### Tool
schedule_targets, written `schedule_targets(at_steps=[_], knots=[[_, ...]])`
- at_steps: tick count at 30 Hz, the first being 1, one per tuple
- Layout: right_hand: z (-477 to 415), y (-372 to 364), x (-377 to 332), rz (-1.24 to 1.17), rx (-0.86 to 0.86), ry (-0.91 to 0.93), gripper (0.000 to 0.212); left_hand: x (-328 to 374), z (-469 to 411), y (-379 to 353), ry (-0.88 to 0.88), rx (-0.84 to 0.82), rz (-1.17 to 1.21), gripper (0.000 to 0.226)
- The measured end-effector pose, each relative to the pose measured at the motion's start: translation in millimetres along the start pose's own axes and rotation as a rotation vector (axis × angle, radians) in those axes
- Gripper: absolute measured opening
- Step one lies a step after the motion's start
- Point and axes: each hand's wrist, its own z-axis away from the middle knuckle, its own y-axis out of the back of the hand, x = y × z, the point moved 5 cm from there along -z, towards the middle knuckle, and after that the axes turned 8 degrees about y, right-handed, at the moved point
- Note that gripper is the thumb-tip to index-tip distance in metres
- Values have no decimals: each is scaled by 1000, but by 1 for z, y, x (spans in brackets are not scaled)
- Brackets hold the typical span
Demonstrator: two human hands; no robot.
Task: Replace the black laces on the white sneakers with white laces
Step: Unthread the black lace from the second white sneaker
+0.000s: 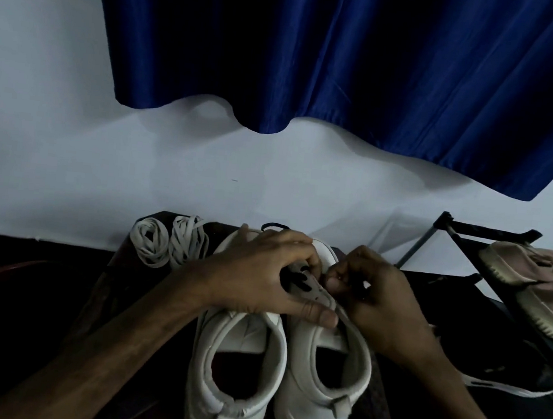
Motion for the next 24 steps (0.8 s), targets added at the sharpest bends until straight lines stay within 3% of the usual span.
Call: schedule_targets(at_steps=[6,9,12,16,21,24], knots=[[6,33,29,95,118,-132,28,1,6,-4,56,-42,51,56],[0,26,23,203,16,-73,25,-1,7,-5,61,-39,63,56],[-12,35,5,116,-49,-31,13,-2,7,-5,70,-45,83,57],[-22,15,-15,113,-347,-19,13,-2,6,-4,58,-45,41,57],[-26,8,-8,171,-431,-142,9,-1,5,-3,41,-46,0,61],[-25,2,-11,139,-438,-120,13,-3,3,-3,41,-57,-13,63]])
